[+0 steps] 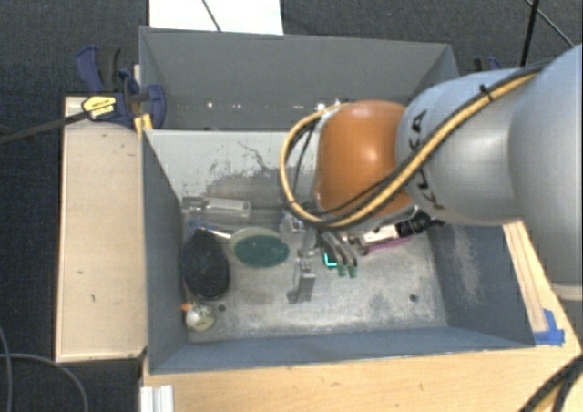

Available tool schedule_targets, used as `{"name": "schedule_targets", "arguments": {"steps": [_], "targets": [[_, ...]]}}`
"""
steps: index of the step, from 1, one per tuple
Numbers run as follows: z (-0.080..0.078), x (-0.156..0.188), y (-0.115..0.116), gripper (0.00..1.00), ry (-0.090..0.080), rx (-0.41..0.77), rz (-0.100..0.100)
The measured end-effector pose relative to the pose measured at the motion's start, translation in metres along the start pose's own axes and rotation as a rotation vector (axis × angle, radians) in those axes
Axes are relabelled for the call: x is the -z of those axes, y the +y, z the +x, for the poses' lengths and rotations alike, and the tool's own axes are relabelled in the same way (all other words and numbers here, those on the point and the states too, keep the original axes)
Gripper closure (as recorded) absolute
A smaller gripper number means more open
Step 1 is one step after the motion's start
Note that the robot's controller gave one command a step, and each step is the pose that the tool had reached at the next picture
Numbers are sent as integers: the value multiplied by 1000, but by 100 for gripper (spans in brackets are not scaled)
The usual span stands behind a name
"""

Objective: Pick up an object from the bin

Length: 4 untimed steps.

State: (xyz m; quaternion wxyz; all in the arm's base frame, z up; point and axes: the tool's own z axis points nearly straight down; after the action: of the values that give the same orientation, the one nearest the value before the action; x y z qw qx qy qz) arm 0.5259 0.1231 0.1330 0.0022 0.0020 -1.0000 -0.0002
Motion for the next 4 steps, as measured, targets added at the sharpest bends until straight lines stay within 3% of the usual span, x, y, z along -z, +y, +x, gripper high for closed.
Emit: {"name": "schedule_targets", "arguments": {"steps": [1, 2, 3, 4], "targets": [[-2, 3, 0, 100, -7, -7, -1], [-2, 3, 0, 0, -7, -6, -1], [-64, -57, 60, 0, -7, 224, -2], [-64, -55, 60, 100, -7, 218, -4]]}}
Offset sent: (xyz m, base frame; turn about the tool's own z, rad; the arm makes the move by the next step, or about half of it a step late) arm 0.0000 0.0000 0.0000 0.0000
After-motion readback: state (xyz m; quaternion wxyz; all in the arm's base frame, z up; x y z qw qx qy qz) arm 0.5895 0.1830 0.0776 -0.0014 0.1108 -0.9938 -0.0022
